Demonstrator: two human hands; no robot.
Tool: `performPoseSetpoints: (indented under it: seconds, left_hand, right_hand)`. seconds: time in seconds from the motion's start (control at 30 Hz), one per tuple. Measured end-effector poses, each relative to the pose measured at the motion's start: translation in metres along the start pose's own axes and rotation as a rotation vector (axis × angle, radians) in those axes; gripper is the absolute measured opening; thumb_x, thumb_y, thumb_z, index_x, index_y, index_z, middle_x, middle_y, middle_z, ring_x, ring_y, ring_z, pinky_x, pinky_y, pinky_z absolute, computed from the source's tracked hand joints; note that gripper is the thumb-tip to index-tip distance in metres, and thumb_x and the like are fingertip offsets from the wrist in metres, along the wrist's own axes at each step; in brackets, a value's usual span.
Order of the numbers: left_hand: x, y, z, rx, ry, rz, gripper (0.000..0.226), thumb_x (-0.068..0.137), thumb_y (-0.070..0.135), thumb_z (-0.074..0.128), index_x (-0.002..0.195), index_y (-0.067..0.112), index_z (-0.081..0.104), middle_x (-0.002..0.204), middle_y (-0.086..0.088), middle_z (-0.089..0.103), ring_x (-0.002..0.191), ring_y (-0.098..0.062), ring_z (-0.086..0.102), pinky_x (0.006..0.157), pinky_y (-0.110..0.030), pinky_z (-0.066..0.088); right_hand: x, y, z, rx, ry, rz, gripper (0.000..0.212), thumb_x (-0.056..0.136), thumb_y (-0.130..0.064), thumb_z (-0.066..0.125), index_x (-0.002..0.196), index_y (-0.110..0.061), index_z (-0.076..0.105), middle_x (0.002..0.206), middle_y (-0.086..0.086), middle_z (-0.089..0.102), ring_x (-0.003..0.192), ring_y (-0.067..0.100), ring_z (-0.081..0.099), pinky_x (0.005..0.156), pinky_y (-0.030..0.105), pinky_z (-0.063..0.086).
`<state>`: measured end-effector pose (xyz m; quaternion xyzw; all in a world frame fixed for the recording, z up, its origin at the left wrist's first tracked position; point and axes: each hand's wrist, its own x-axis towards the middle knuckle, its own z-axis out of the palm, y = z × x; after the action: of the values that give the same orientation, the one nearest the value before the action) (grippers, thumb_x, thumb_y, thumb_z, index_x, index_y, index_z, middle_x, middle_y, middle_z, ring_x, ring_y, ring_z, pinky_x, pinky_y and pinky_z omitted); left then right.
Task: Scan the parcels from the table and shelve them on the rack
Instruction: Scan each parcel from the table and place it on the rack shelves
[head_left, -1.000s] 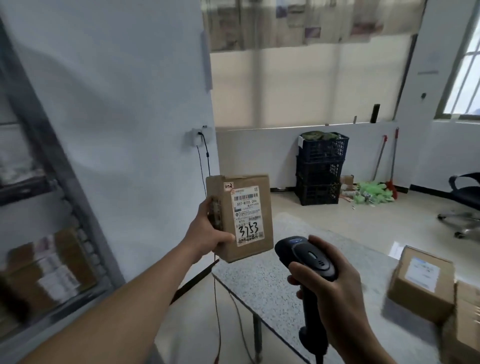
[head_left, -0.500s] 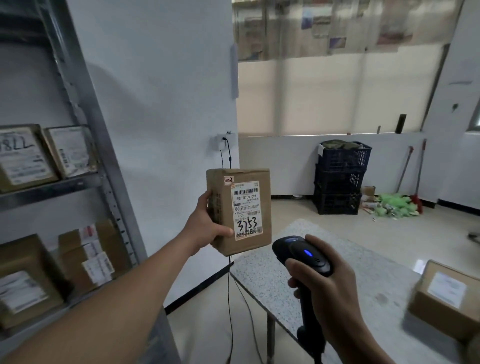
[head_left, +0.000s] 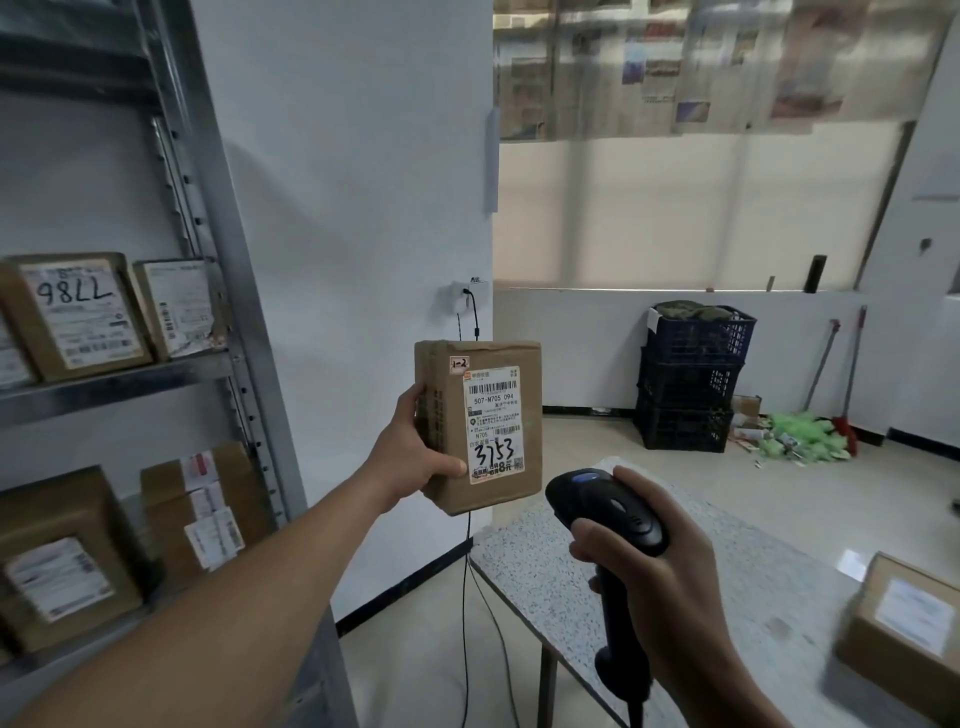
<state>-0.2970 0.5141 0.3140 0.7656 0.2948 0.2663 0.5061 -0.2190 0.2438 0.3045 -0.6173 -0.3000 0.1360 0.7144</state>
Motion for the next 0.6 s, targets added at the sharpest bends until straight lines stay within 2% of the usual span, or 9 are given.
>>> performPoseSetpoints:
  seconds: [0.13, 0.4, 0.6]
  left_hand:
    - [0.0016, 0.0002, -0.005, 0.01, 0.011, 0.002, 0.12, 0.058, 0.004, 0.088, 0.152, 0.041, 0.023, 0.116, 0.016, 0.053, 0.114, -0.029, 0.061, 0.095, -0.056, 0.054]
    - [0.0073, -0.0035, -0.0064, 0.057, 0.022, 0.028, 0.114, 0.068, -0.005, 0.085, 0.153, 0.035, 0.021, 0.111, 0.018, 0.051, 0.111, -0.026, 0.059, 0.095, -0.052, 0.055]
    - [0.0091, -0.0063, -0.0077, 0.079, 0.028, 0.031, 0.113, 0.068, -0.003, 0.086, 0.152, 0.035, 0.022, 0.111, 0.02, 0.05, 0.11, -0.024, 0.058, 0.093, -0.049, 0.056]
  right_hand:
    - [0.0017, -0.0007, 0.0036, -0.014, 0.006, 0.004, 0.059, 0.055, -0.03, 0.08, 0.112, -0.039, 0.067, 0.092, -0.005, 0.075, 0.081, 0.028, 0.074, 0.057, 0.031, 0.056]
    - [0.003, -0.0082, 0.0087, 0.0, 0.019, -0.029, 0.049, 0.058, -0.026, 0.078, 0.104, -0.039, 0.068, 0.086, 0.002, 0.075, 0.064, 0.029, 0.072, 0.055, 0.033, 0.055]
    - [0.0052, -0.0083, 0.0076, 0.01, 0.026, -0.037, 0.057, 0.058, -0.024, 0.078, 0.113, -0.031, 0.068, 0.087, 0.006, 0.075, 0.062, 0.028, 0.07, 0.053, 0.031, 0.054]
